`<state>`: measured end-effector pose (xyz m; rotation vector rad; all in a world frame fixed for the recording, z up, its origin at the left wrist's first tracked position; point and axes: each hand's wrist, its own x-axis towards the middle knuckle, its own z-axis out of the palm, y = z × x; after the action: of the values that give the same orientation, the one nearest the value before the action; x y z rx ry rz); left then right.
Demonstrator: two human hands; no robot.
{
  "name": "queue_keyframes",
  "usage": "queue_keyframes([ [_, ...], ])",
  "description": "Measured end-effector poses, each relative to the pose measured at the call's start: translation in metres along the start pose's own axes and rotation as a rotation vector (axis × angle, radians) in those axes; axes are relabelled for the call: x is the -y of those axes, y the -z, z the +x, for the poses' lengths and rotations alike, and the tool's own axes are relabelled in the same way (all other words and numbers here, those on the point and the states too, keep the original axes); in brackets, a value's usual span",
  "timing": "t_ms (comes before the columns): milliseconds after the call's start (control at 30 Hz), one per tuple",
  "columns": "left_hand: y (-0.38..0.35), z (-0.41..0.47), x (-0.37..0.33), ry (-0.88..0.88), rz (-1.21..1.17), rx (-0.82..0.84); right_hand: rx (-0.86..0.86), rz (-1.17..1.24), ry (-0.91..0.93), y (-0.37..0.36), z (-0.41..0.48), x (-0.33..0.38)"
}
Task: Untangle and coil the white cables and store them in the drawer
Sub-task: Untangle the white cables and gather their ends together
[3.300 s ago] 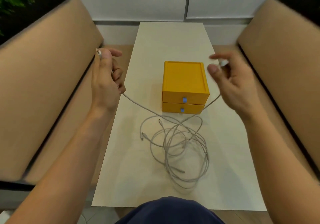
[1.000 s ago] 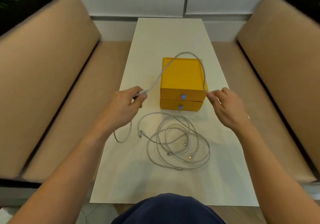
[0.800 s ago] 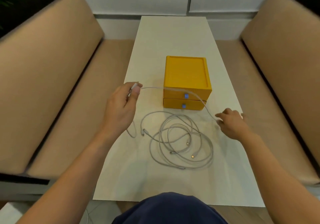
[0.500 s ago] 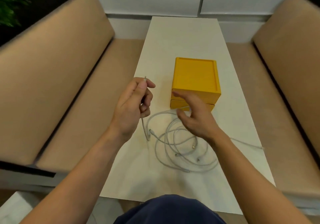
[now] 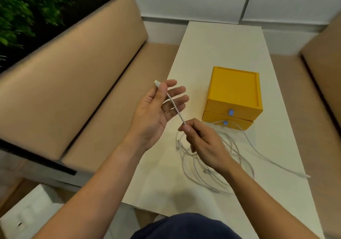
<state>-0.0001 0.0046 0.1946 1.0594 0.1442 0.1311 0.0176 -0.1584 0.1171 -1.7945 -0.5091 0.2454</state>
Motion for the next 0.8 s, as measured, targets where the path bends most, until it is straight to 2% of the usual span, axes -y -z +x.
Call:
queue_keyframes([
  [33, 0.000, 0.000, 0.000, 0.016, -0.019, 0.022, 0.041, 0.018, -0.003, -0.006, -0.005, 0.004],
  [100, 0.000, -0.001, 0.002, 0.038, -0.044, 0.039, 0.267, 0.064, -0.037, -0.018, -0.018, 0.011],
  [167, 0.002, -0.002, 0.004, 0.036, -0.023, 0.014, 0.545, 0.164, -0.157, -0.026, -0.032, 0.010],
  [200, 0.004, -0.004, 0.005, 0.026, -0.005, 0.000, 0.649, 0.301, -0.264, -0.028, -0.037, 0.006],
  [267, 0.009, -0.006, 0.006, 0.009, 0.022, -0.031, 0.701, 0.661, -0.518, -0.028, -0.043, -0.005],
  [300, 0.012, -0.006, 0.005, 0.006, 0.039, -0.050, 0.643, 0.751, -0.611, -0.029, -0.043, -0.013],
  [333, 0.014, -0.007, 0.005, 0.004, 0.059, -0.070, 0.537, 0.712, -0.658, -0.030, -0.041, -0.023],
  [367, 0.015, -0.007, 0.004, 0.003, 0.081, -0.086, 0.410, 0.549, -0.648, -0.032, -0.034, -0.033],
  [433, 0.017, -0.008, 0.003, 0.002, 0.133, -0.107, 0.181, 0.065, -0.494, -0.032, -0.013, -0.051],
  [500, 0.018, -0.010, 0.006, 0.003, 0.205, -0.114, 0.071, -0.330, -0.319, -0.030, 0.016, -0.065],
  [567, 0.018, -0.011, 0.010, 0.008, 0.264, -0.105, 0.068, -0.574, -0.292, -0.027, 0.044, -0.080],
  [700, 0.019, -0.009, 0.014, 0.049, 0.280, -0.091, 0.253, -0.955, -0.391, -0.033, 0.063, -0.112],
  [800, 0.022, -0.001, 0.019, 0.035, 0.361, -0.097, 0.291, -1.019, -0.418, -0.038, 0.060, -0.125],
])
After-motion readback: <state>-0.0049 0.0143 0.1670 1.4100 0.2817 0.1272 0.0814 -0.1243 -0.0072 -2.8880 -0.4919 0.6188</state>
